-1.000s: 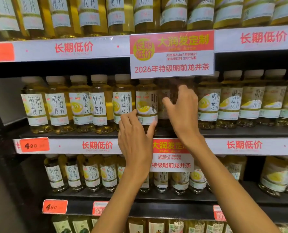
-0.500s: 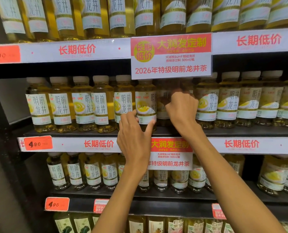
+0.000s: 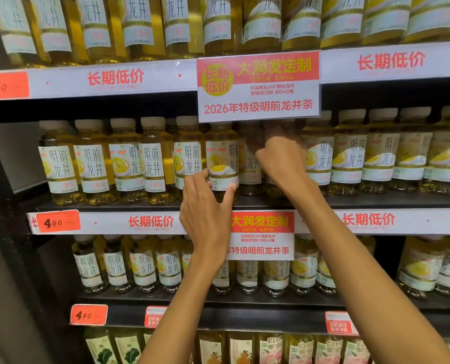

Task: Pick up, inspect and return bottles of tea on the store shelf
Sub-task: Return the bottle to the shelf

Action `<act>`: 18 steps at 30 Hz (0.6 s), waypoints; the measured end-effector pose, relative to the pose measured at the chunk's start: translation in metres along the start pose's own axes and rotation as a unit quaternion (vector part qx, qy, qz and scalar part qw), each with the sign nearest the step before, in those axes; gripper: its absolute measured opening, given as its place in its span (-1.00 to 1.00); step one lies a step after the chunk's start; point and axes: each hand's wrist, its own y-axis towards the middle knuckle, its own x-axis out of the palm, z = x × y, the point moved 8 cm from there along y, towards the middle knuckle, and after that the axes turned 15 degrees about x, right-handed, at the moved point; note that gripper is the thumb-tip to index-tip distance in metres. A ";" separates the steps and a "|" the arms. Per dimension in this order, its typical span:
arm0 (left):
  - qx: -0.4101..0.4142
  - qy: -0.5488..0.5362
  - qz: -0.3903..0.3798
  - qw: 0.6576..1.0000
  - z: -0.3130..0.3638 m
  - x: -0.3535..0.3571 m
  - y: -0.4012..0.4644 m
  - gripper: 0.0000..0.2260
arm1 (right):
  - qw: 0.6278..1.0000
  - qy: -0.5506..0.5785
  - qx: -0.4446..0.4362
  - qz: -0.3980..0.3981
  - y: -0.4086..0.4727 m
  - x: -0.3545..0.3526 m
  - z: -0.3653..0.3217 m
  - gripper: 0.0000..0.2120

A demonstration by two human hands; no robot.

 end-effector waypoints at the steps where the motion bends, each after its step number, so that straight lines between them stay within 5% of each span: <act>1: 0.001 -0.001 0.000 1.000 0.000 0.000 0.000 -0.56 | 1.000 -0.012 0.002 -0.013 0.000 0.006 0.001 -0.81; 6: -0.003 0.000 0.000 1.000 0.000 0.000 0.001 -0.57 | 0.998 -0.058 -0.006 -0.005 0.004 0.015 0.000 -0.64; 11: -0.005 0.003 -0.001 1.000 -0.001 0.000 0.001 -0.58 | 0.996 0.072 0.045 -0.031 0.009 0.010 0.017 -0.83; 18: -0.008 0.012 -0.010 1.000 0.000 0.003 0.002 -0.56 | 0.987 0.150 -0.023 -0.048 0.006 -0.004 0.019 -0.54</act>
